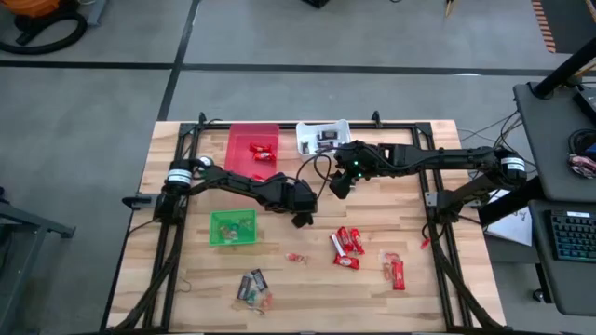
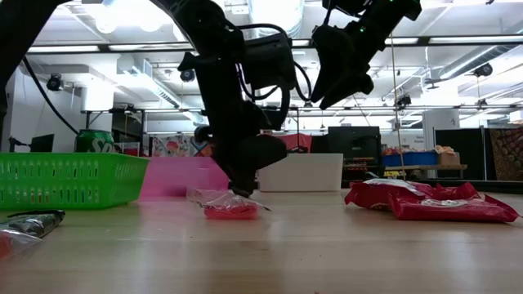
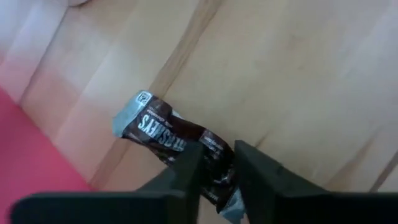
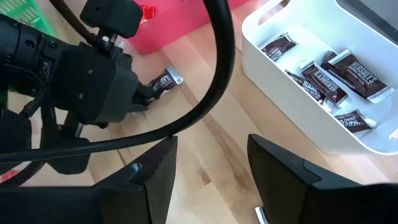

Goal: Organize candy in baskets
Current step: Put the brown chocolate into the white bin

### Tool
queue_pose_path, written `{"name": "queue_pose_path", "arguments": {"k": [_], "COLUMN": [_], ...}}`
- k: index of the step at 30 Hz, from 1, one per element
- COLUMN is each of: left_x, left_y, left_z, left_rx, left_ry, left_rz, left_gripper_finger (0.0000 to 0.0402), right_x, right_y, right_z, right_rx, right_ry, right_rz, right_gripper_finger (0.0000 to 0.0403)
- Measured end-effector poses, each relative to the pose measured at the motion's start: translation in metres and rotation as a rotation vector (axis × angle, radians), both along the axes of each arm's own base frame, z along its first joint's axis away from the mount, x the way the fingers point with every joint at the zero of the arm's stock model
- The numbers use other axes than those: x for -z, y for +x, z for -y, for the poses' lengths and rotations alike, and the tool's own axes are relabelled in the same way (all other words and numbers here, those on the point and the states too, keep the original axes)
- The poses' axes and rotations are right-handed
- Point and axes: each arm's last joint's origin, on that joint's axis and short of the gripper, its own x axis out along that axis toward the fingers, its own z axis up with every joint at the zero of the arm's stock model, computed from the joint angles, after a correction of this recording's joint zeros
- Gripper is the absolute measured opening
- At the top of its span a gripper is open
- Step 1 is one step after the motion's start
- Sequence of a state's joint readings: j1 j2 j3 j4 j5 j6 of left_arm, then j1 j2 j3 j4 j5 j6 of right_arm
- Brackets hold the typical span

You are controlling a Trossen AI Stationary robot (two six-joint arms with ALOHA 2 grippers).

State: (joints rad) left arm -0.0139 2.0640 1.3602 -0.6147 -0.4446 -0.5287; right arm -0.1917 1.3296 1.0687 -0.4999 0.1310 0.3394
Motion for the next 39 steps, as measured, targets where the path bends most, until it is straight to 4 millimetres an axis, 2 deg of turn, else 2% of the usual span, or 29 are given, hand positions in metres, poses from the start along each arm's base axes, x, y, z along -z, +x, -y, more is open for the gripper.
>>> {"name": "queue_pose_path", "arguments": {"k": [2,4,8,17,21,25,32,36,39], "left_x": [-0.003,-0.007,-0.021,-0.079,-0.098,-0.115,-0.144,-0.162,-0.177], "left_y": [-0.001,-0.002,-0.004,-0.012,-0.02,-0.034,-0.069,-0.089,-0.105], "left_z": [0.002,0.004,0.006,0.013,0.016,0.018,0.017,0.007,-0.004], "left_rx": [0.046,0.079,0.158,0.426,0.582,0.696,0.857,0.858,0.84], "left_ry": [0.001,-0.005,-0.028,-0.099,-0.15,-0.139,-0.069,-0.002,0.058], "left_rz": [-0.018,-0.025,-0.012,0.143,0.23,0.31,0.438,0.517,0.572], "left_gripper_finger": [0.0026,0.0008,0.0002,0.0,0.0,0.0,0.0,0.0,0.0], "right_x": [0.0,0.0,0.001,0.004,0.008,0.014,0.019,0.014,0.007], "right_y": [0.0,0.0,0.0,-0.001,-0.002,-0.002,0.0,0.005,0.008], "right_z": [0.0,0.0,0.0,0.0,0.0,0.0,0.001,0.004,0.014], "right_rx": [-0.002,-0.008,-0.02,-0.05,-0.077,-0.099,-0.164,-0.215,-0.222], "right_ry": [-0.001,-0.006,-0.015,-0.041,-0.062,-0.085,-0.159,-0.248,-0.323], "right_rz": [0.0,-0.002,-0.008,-0.025,-0.04,-0.041,-0.019,0.04,0.108], "right_gripper_finger": [0.0189,0.0189,0.0189,0.0189,0.0189,0.0189,0.0189,0.0189,0.0189]}}
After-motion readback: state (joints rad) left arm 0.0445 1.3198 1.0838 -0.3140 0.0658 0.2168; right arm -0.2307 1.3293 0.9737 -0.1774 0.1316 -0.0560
